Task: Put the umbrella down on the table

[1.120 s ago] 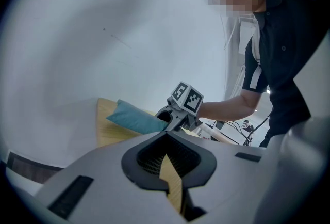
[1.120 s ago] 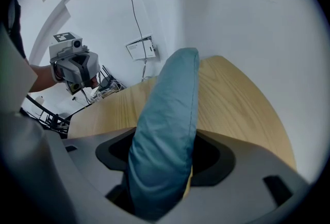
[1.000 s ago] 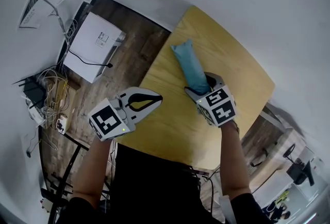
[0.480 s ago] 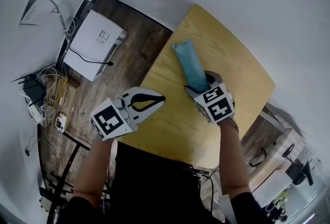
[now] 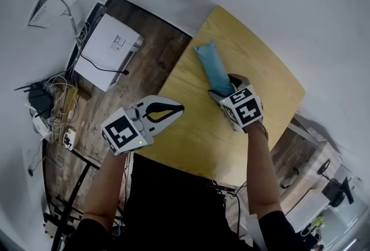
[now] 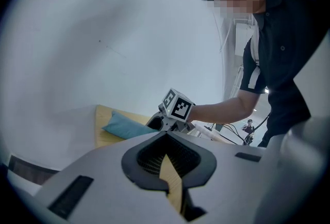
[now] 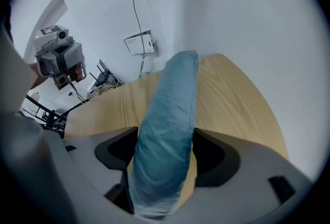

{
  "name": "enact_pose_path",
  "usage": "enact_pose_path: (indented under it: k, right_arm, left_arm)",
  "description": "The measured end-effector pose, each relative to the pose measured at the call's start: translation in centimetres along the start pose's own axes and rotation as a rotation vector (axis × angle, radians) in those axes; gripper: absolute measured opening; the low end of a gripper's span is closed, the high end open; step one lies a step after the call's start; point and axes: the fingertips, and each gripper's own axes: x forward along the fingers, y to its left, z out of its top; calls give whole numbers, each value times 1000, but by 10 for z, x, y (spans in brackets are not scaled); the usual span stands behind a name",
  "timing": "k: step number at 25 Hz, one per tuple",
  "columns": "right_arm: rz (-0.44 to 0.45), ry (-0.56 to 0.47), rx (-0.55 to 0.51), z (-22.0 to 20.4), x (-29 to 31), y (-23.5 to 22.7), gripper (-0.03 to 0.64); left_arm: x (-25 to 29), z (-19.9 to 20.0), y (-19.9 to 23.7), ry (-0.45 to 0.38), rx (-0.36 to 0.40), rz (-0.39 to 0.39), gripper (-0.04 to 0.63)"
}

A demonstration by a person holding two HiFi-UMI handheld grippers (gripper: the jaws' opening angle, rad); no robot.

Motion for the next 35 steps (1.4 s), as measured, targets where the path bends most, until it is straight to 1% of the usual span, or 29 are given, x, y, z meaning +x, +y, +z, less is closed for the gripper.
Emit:
enact_pose_path:
  k: [5,7,9,12,13,14,16,19,21,22,23,26,27,31,33,35]
  right_arm:
    - [-19,-79,45,13,-45,3,318]
    - [-53,-123,47,18,-71,3,318]
    - [-98,-164,48,21,-100,6,318]
    - [-174,-225,43,20,-146,17,316]
    - [-189,-255,45,21,-162,23,306]
    - [-200,-293,47,22,-177,29,269]
    - [-220,-377,43,23,-206,43,148]
    - [-267,-502,14,13,-244,63,48]
    - [-280,-585,-9,2,-268,77,28]
    - [-262,-635,0,-5,-279,84,23]
    - [-216,-701,39,-14,-291,92,21]
    - [8,-971,268,-43,-339,116,20]
    - [68,-1051,313,-56,-354,124,20]
    - [280,-1293,360,-114,-400,163,20]
    - [316,-1360,358,-150,-416,180,19]
    - [317,-1393,345,-186,-428,194,19]
  left_arm:
    - [-16,19,-17,-11,34,-2,11]
    - [-19,28,-28,-11,40,-2,11]
    - [-21,39,-42,-20,51,-23,11]
    - [-19,57,-66,-13,100,-73,11]
    - [-17,63,-74,-8,121,-90,11]
    - [-15,68,-82,-8,141,-108,11]
    - [-12,75,-98,-18,169,-141,11]
    - [-4,81,-124,-3,183,-154,11]
    - [-2,85,-143,6,203,-157,11]
    - [-1,87,-154,-2,213,-161,11]
    - [-2,89,-165,-15,218,-170,11]
    - [-2,89,-206,-50,192,-197,11]
    - [-2,86,-221,-56,179,-196,11]
    - [-2,63,-278,-81,153,-167,11]
    - [-1,46,-309,-88,137,-155,11]
    - [2,30,-342,-85,134,-151,11]
